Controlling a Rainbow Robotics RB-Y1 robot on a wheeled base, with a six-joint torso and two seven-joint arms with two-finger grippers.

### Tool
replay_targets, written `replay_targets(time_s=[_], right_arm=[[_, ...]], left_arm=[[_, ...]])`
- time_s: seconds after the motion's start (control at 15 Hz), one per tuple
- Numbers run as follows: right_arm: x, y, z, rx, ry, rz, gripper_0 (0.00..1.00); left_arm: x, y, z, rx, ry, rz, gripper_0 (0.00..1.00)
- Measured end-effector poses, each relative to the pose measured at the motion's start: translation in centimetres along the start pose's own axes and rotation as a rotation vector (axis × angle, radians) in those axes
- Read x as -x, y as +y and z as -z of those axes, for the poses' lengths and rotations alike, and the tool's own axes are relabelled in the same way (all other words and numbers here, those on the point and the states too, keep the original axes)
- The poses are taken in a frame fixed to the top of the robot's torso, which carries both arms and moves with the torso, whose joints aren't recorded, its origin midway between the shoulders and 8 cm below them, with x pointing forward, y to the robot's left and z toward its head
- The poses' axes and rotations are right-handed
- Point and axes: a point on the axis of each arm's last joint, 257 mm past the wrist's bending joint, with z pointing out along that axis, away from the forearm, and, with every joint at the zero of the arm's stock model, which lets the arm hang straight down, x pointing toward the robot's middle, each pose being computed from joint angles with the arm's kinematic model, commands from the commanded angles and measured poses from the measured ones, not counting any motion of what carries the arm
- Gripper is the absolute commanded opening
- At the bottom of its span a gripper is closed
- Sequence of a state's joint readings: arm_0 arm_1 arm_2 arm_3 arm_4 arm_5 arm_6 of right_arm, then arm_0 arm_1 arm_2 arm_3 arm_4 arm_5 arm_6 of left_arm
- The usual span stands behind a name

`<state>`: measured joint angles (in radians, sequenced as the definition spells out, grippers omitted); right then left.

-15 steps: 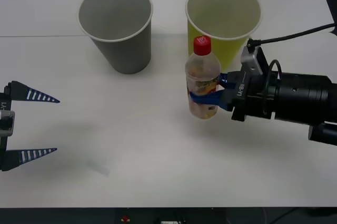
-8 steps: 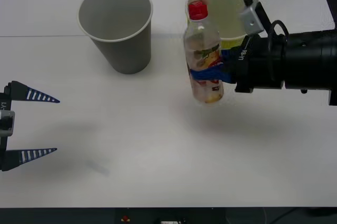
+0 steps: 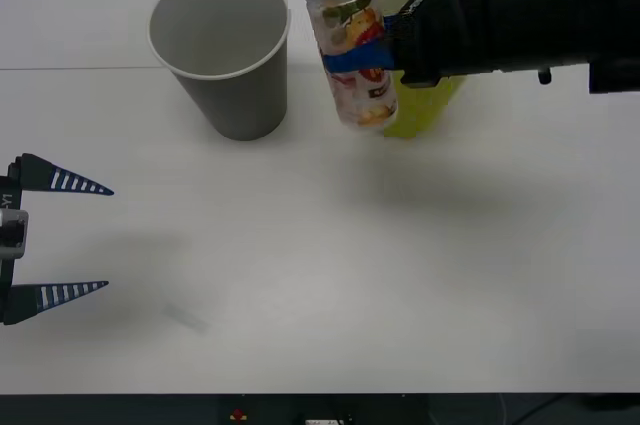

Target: Put the can into the green bin and the plastic bottle into the gray bin

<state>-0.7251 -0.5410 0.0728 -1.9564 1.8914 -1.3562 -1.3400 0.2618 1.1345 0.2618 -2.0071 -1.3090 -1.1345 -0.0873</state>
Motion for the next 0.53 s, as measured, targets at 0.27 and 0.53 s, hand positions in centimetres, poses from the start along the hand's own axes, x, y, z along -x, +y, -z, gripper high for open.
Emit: replay_targets(time_s=[0.27,0.53], right_arm=[[3.4,-1.6,-2.4,0.002,0.061,0.025,0.0],[6.9,-2.7,-5.8,0.001,0.125,0.013,0.0]], left_arm=[[0.0,0.0,0.0,0.0,0.0,0.0,1.0],[0.0,0.0,0.0,0.0,0.0,0.0,1.0]])
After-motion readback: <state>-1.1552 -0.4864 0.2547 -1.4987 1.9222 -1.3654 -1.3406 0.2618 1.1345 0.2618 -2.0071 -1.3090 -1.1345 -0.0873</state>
